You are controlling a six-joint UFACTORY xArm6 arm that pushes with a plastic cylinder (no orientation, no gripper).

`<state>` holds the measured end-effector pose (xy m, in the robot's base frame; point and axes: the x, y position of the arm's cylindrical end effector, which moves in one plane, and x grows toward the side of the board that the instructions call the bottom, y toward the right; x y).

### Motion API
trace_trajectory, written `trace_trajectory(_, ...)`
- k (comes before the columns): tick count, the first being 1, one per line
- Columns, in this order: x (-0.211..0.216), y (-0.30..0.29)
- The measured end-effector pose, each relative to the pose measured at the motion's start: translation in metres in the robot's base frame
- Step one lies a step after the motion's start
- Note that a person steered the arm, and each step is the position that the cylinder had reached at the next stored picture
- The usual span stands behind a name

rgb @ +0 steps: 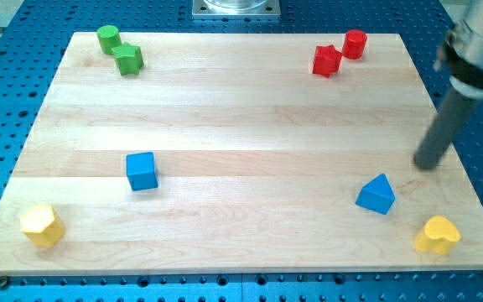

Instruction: Place the heart at the bottom center of the board

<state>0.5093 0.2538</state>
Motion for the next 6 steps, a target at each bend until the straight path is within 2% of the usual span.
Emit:
trace_trajectory(1,0.064,0.047)
trace_trajectory(2,0.097,0.049)
trace_trajectory(6,0.065,-0.249)
